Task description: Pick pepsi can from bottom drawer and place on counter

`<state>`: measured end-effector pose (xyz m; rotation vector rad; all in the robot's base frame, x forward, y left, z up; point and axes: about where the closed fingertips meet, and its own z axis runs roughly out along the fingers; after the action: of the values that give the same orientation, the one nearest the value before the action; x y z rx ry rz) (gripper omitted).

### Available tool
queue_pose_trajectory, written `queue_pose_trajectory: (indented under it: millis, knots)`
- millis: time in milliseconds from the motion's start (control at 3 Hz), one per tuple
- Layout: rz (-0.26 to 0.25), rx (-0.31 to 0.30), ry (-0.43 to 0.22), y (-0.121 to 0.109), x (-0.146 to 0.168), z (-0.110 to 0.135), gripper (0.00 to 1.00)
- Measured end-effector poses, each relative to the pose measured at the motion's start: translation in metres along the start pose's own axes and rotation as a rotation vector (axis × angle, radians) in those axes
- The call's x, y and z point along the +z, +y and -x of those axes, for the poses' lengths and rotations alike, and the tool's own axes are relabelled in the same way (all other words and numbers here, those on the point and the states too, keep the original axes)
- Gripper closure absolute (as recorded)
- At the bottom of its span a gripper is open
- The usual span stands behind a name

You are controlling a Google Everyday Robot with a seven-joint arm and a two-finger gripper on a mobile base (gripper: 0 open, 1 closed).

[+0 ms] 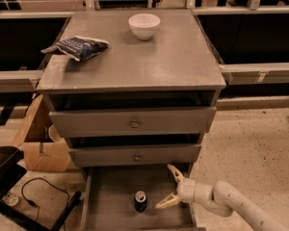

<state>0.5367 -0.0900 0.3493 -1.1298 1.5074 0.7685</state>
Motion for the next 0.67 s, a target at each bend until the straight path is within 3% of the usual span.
queue_pose_trajectory:
  millis: [667]
  knots:
    - [0.143, -0.055, -0.026, 0.014, 0.067, -0.055, 0.00]
